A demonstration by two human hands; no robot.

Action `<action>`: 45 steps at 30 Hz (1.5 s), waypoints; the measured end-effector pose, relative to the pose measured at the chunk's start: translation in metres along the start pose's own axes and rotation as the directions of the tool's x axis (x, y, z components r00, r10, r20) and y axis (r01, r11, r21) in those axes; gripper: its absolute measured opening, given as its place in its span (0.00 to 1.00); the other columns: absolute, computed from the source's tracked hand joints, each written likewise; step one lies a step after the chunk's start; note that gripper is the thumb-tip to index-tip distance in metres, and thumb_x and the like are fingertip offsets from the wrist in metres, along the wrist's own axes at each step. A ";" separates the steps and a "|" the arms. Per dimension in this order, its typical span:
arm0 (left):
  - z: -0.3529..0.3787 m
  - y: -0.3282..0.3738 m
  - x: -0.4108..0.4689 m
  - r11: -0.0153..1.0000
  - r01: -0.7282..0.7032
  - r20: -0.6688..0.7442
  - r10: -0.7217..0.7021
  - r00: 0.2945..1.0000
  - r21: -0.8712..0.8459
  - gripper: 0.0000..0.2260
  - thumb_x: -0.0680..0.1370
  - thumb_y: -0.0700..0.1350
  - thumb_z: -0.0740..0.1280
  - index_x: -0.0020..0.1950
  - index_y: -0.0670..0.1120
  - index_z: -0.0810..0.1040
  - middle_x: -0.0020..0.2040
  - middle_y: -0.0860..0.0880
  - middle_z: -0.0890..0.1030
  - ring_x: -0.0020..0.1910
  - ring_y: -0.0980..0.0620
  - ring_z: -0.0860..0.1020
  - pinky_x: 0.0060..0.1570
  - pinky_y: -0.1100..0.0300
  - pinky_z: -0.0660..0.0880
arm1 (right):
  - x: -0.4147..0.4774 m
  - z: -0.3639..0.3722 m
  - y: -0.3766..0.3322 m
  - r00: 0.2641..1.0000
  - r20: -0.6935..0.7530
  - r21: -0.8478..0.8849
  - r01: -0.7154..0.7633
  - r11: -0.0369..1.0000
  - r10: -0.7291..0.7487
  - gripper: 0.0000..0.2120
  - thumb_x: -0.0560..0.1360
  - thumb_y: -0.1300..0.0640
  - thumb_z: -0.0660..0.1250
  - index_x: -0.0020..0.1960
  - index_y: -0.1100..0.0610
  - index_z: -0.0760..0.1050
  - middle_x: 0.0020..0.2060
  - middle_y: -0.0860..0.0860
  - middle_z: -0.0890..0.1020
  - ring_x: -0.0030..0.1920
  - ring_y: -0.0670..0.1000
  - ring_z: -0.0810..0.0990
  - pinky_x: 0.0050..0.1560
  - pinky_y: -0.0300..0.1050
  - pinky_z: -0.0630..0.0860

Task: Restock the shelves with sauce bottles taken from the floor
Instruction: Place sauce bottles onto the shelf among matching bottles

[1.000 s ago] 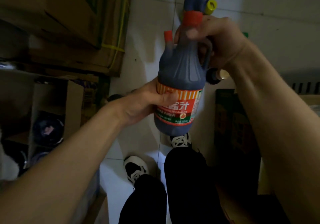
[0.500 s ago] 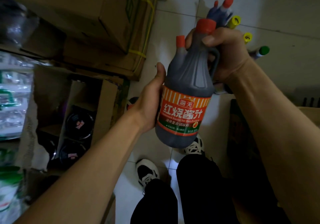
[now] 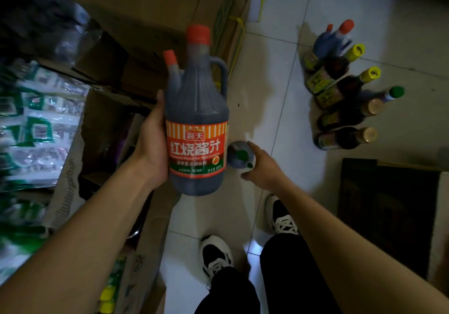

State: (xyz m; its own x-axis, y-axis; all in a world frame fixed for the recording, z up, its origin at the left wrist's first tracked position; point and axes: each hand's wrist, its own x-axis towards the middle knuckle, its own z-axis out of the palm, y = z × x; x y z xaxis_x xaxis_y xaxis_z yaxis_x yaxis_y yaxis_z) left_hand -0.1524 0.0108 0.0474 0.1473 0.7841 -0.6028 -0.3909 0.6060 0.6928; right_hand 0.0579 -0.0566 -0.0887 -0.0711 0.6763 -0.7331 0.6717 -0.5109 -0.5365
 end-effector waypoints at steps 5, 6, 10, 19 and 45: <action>-0.026 -0.009 -0.017 0.999 -0.008 -0.094 0.012 0.996 0.039 0.22 0.82 0.59 0.54 0.51 0.53 0.86 0.49 0.48 0.86 0.47 0.49 0.85 0.42 0.56 0.81 | 0.011 0.043 0.015 0.962 -0.267 0.050 0.080 0.996 -0.064 0.38 0.68 0.58 0.77 0.75 0.50 0.65 0.64 0.56 0.78 0.61 0.57 0.78 0.55 0.42 0.72; -0.029 -0.011 -0.020 0.999 -0.002 -0.106 0.005 0.994 0.033 0.22 0.82 0.59 0.54 0.50 0.54 0.87 0.48 0.49 0.86 0.45 0.49 0.85 0.41 0.57 0.81 | 0.014 0.044 0.016 0.948 -0.302 0.049 0.118 0.992 -0.097 0.36 0.68 0.58 0.77 0.73 0.49 0.68 0.63 0.55 0.80 0.60 0.56 0.79 0.54 0.41 0.72; -0.023 -0.016 -0.024 0.999 0.017 -0.176 -0.022 0.984 -0.031 0.25 0.81 0.59 0.54 0.42 0.51 0.88 0.40 0.47 0.86 0.36 0.49 0.85 0.34 0.57 0.81 | 0.035 0.033 0.016 0.930 -0.279 0.033 0.260 0.965 -0.241 0.24 0.69 0.55 0.76 0.63 0.46 0.76 0.58 0.47 0.82 0.57 0.50 0.80 0.53 0.35 0.73; 0.004 0.004 0.028 0.985 -0.061 -0.147 0.038 0.988 -0.160 0.34 0.76 0.61 0.58 0.72 0.37 0.68 0.66 0.31 0.73 0.63 0.31 0.73 0.66 0.38 0.69 | 0.082 -0.051 -0.014 0.963 -0.184 -0.059 0.187 0.981 -0.194 0.15 0.72 0.46 0.75 0.36 0.51 0.73 0.30 0.50 0.78 0.33 0.51 0.76 0.36 0.47 0.74; -0.006 0.164 -0.218 0.840 -0.468 -0.078 0.466 0.882 -0.273 0.26 0.82 0.61 0.53 0.44 0.46 0.82 0.35 0.44 0.85 0.30 0.48 0.84 0.33 0.56 0.81 | -0.303 -0.113 -0.295 0.708 -0.242 0.002 0.684 0.729 -0.663 0.11 0.63 0.74 0.70 0.42 0.80 0.73 0.39 0.65 0.79 0.40 0.57 0.76 0.43 0.51 0.70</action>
State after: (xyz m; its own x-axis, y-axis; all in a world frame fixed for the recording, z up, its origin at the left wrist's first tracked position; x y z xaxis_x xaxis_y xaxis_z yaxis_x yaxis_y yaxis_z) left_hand -0.2537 -0.0614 0.2902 -0.1230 0.9630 -0.2398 -0.6457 0.1058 0.7562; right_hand -0.0360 -0.0506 0.3386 -0.3171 0.9464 -0.0618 0.4397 0.0890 -0.8937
